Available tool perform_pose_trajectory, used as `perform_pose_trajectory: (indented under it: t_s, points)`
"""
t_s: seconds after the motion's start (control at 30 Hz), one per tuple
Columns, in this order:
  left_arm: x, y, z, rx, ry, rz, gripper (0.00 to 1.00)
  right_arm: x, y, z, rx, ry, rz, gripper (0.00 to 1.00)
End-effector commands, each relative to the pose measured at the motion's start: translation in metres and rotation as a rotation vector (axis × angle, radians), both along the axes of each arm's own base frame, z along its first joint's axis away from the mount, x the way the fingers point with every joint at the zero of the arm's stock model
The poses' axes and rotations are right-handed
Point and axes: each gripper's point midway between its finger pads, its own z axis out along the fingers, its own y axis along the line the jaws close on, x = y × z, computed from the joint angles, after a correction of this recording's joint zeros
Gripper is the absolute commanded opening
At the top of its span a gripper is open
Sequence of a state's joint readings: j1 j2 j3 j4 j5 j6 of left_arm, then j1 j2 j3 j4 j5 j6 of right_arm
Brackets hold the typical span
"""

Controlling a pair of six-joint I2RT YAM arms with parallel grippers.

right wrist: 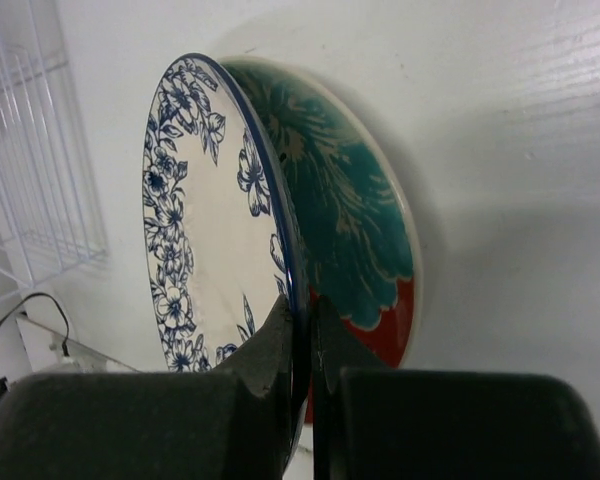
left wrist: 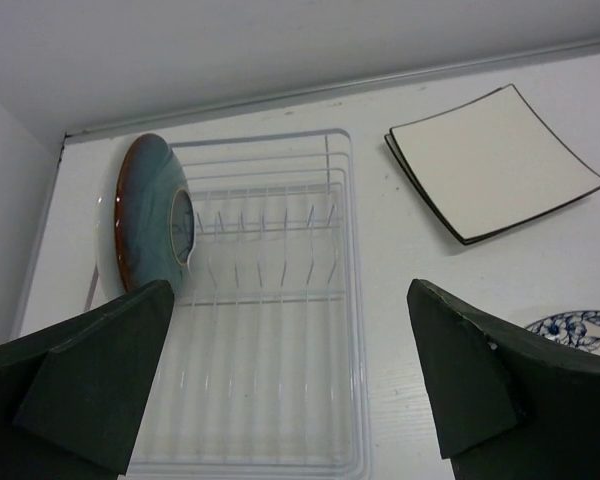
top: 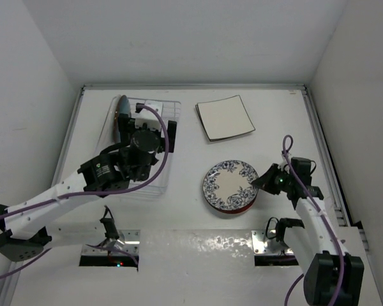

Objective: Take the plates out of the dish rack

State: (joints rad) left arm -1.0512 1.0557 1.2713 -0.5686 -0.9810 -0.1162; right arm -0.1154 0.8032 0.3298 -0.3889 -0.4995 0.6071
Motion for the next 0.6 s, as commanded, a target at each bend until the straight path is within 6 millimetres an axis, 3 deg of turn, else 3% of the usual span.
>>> perform_pose_trajectory:
  t_s: [0.0,0.13,0.3,0.43,0.57]
  points:
    - [-0.005,0.013,-0.002,-0.045,0.002,0.007,1.0,0.039,0.006,0.037,0.076,-0.213,-0.026,0.0]
    - [-0.008,0.025,-0.013,-0.037,0.006,0.034,1.0,0.03,0.002,0.003,0.068,-0.15,-0.079,0.0]
    - [-0.005,0.03,-0.018,-0.044,-0.002,0.055,1.0,0.022,0.0,-0.025,0.059,-0.064,-0.106,0.02]
    - [0.003,0.033,-0.021,-0.058,0.006,0.065,1.0,0.027,0.004,-0.034,0.028,-0.053,-0.096,0.02]
    - [0.02,0.048,-0.028,-0.098,0.025,0.109,1.0,0.029,0.023,-0.04,-0.016,-0.034,-0.021,0.03]
